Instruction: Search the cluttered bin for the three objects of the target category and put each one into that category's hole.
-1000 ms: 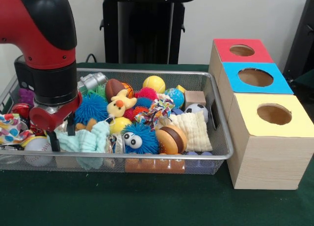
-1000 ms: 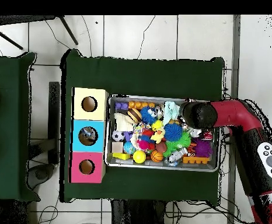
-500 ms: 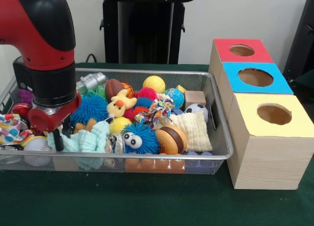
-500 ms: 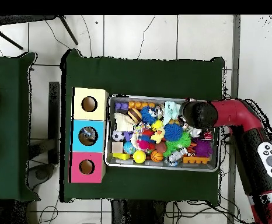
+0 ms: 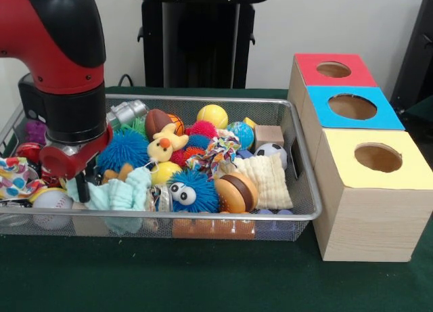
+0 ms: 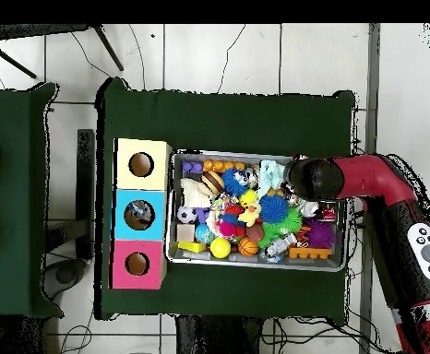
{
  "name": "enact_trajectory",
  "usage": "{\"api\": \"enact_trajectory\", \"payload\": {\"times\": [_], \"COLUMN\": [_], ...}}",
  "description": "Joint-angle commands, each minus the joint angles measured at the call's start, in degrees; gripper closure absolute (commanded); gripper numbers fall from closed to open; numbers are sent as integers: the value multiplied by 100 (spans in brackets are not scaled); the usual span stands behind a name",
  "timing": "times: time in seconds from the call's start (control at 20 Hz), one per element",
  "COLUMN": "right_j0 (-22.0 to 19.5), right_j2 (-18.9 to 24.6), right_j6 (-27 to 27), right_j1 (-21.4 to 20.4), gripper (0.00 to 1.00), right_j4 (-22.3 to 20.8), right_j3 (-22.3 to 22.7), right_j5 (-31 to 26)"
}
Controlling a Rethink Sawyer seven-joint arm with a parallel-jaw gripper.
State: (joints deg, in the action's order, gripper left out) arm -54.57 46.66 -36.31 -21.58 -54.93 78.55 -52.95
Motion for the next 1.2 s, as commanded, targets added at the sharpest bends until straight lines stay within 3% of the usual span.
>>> {"api": "enact_trajectory", "payload": {"times": [0.05, 0.55, 0.85, 1.2], "right_j0": [134, 214, 285, 507], "right_j2": [-421, -386, -369, -512], "right_j6": [1275, 728, 303, -333], "right_j1": [-350, -1699, -2302, -2712], "gripper": [100, 100, 100, 100], "right_j4": [130, 972, 1302, 1483], "right_j3": [221, 1312, 1930, 2446], "right_j5": [-888, -1870, -1860, -1568]}}
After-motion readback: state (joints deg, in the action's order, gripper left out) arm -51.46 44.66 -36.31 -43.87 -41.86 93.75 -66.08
